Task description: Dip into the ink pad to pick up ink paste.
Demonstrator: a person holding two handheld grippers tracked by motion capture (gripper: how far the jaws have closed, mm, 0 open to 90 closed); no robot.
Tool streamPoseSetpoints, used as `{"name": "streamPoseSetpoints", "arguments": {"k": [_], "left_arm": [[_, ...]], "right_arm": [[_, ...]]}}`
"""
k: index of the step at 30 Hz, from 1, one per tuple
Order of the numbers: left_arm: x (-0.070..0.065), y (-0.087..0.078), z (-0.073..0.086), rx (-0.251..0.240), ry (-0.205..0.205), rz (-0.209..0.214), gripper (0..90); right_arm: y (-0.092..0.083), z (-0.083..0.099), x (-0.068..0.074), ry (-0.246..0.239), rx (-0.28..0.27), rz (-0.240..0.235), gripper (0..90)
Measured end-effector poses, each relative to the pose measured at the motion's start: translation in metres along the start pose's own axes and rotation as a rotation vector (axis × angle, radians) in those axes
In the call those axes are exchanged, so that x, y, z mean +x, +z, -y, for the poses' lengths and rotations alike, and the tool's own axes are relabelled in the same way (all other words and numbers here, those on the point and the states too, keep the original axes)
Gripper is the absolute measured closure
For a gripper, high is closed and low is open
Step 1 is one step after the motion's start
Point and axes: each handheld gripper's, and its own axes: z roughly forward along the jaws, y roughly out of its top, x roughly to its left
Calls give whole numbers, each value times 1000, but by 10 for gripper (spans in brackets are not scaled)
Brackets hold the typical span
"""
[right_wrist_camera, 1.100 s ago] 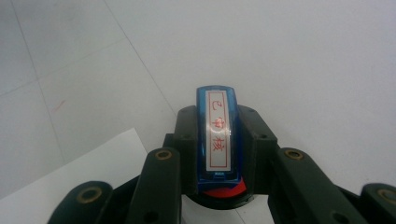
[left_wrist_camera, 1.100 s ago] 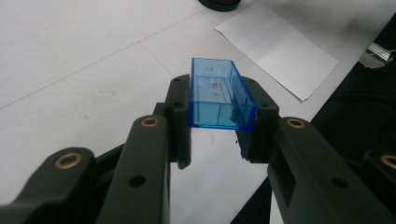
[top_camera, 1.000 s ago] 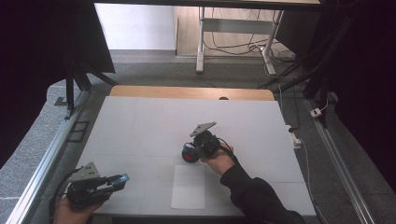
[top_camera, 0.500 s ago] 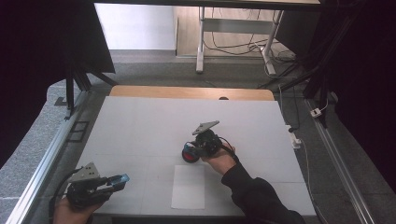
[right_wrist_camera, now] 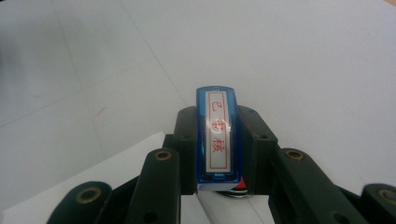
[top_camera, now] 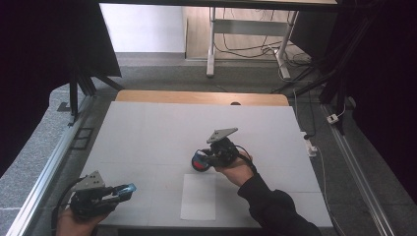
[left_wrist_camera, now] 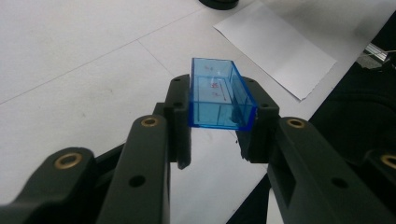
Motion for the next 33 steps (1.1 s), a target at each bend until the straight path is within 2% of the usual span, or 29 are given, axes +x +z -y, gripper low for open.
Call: {"name": "streamPoseSetpoints", "arguments": {"k": [12, 16, 22, 33], "left_arm": [[0, 0, 0, -2, 3, 3, 673], [0, 0, 0, -2, 3, 4, 673], [0, 0, 0, -3, 1, 7, 673], [0, 0, 0, -5, 4, 9, 673]], "right_arm": [[-22, 0, 9, 7, -61, -43, 709], [-27, 2, 13, 6, -66, -56, 709], [-33, 5, 20, -20, -64, -69, 709], [-42, 14, 33, -21, -67, -88, 709]]}}
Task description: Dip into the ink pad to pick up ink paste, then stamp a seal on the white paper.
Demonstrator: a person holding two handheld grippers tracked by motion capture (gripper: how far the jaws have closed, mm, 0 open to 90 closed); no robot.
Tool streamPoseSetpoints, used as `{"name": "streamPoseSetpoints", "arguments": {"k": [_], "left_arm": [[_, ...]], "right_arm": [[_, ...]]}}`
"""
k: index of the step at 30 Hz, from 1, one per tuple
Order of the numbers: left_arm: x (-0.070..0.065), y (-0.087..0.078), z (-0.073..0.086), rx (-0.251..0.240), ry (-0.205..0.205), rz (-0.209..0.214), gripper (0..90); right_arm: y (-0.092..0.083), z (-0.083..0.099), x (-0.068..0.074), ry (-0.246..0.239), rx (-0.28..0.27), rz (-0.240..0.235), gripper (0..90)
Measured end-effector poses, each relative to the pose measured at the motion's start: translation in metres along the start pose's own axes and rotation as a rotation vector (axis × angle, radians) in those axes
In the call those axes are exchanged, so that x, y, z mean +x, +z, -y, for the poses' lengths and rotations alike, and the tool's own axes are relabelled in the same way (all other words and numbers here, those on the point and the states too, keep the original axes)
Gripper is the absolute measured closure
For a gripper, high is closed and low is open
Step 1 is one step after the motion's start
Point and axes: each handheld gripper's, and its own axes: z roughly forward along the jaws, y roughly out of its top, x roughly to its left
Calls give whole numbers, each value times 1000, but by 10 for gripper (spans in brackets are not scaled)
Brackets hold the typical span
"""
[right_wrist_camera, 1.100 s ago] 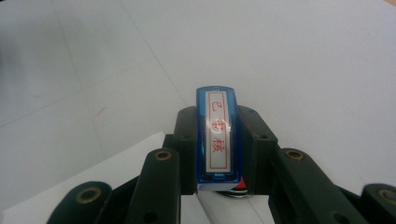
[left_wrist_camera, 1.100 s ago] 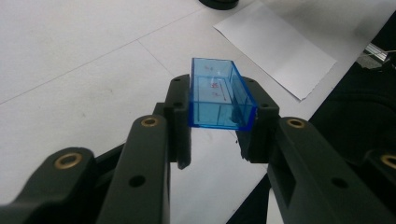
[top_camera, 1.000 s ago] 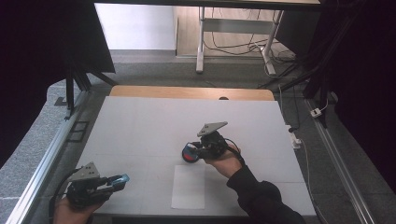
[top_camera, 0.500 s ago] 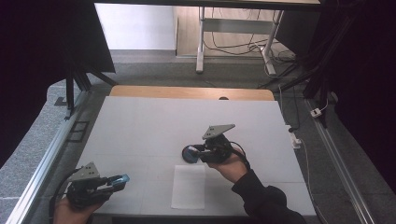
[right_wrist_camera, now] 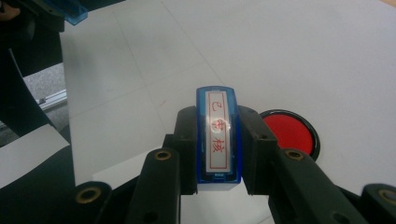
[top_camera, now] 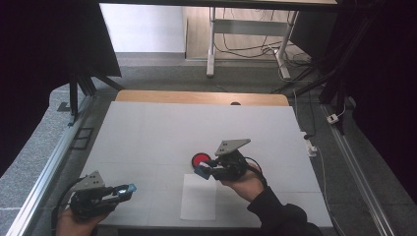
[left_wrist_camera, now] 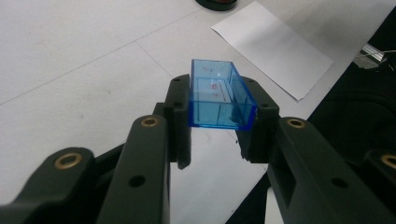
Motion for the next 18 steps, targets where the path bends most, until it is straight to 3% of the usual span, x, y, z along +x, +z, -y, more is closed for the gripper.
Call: {"name": "streamPoseSetpoints", "arguments": {"k": [18], "left_arm": [[0, 0, 0, 0, 3, 2, 674]], "right_arm": [[-2, 11, 14, -10, 20, -22, 709]]}}
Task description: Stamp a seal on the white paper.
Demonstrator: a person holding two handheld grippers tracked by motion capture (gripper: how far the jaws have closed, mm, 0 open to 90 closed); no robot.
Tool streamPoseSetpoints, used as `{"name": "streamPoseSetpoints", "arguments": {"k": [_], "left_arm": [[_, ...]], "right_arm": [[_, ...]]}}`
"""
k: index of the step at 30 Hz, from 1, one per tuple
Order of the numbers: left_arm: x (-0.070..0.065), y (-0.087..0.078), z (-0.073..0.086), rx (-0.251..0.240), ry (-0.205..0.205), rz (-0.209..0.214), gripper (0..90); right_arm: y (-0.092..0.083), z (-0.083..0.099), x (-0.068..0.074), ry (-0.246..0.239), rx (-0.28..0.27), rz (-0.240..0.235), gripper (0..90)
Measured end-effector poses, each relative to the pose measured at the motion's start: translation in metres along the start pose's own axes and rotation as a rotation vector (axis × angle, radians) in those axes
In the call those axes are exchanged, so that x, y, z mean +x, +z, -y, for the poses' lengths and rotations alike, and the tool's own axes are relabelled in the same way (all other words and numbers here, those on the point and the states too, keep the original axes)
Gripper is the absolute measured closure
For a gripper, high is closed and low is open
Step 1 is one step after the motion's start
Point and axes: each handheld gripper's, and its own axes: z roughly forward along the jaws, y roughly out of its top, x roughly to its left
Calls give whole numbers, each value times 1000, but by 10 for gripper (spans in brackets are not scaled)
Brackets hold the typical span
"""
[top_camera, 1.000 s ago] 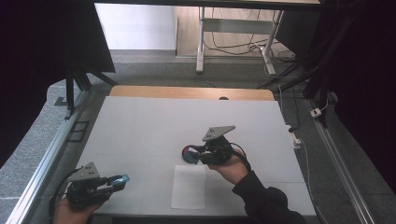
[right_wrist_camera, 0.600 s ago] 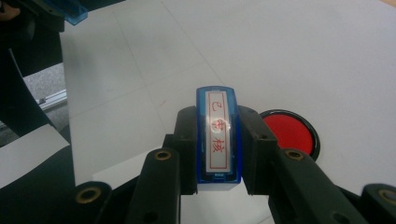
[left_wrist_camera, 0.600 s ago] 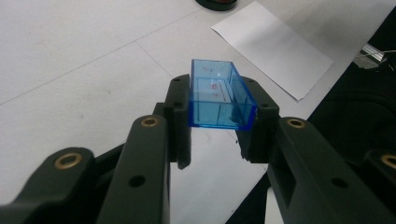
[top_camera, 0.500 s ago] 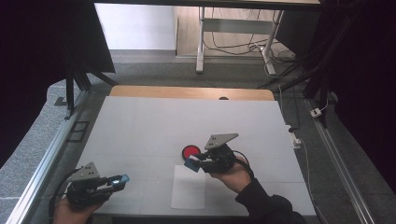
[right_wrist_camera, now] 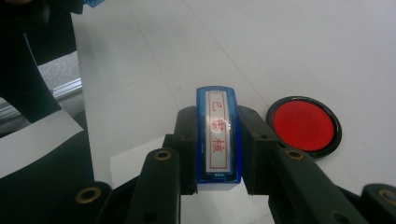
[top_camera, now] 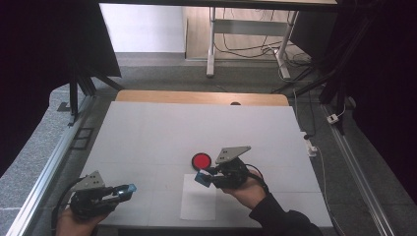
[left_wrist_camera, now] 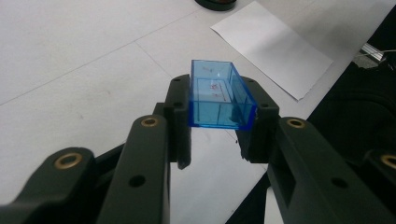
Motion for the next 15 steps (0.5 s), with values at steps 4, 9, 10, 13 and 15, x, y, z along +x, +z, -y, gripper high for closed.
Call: {"name": "streamPoseSetpoints", "arguments": {"k": [4, 9, 10, 13, 15], "left_arm": [[0, 0, 0, 0, 1, 0, 674], [0, 0, 0, 0, 1, 1, 674], [0, 0, 0, 0, 1, 0, 674], [0, 0, 0, 1, 1, 0, 674], [0, 0, 0, 0, 1, 0, 674]], "right_arm": [[3, 3, 2, -14, 23, 1, 709], [8, 5, 4, -37, 49, 4, 709], [10, 6, 4, -43, 55, 5, 709], [15, 8, 5, -55, 73, 9, 709], [18, 9, 5, -64, 90, 16, 710]]}}
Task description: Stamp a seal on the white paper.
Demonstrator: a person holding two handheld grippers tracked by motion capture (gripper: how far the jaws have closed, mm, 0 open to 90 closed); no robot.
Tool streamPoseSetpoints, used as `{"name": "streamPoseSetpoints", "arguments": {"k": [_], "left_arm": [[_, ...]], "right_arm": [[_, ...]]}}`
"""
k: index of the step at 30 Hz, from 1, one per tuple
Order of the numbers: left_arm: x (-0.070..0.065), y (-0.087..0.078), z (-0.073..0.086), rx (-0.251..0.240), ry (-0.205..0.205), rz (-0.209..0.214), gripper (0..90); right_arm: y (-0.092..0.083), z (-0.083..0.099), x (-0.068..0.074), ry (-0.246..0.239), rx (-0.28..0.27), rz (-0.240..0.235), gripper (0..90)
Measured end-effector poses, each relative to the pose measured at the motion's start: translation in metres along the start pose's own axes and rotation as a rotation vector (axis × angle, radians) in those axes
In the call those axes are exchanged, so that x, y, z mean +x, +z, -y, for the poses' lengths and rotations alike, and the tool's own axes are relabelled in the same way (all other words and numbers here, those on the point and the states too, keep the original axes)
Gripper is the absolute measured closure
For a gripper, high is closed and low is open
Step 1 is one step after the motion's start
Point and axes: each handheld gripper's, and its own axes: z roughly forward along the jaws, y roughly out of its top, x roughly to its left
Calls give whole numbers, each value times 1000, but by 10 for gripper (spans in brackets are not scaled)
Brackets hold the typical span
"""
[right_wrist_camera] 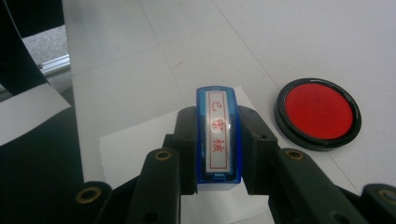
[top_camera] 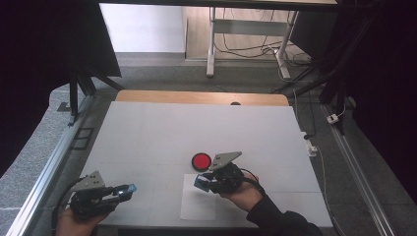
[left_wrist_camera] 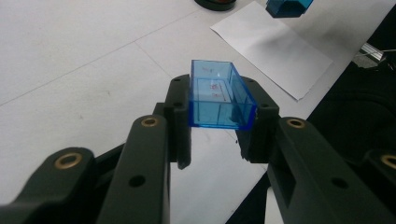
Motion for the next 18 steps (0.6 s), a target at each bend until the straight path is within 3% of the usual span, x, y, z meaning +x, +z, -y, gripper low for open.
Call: {"name": "streamPoseSetpoints", "arguments": {"k": [18], "left_arm": [[0, 0, 0, 1, 1, 0, 674]], "right_arm": [[22, 4, 1, -33, 55, 13, 709]]}}
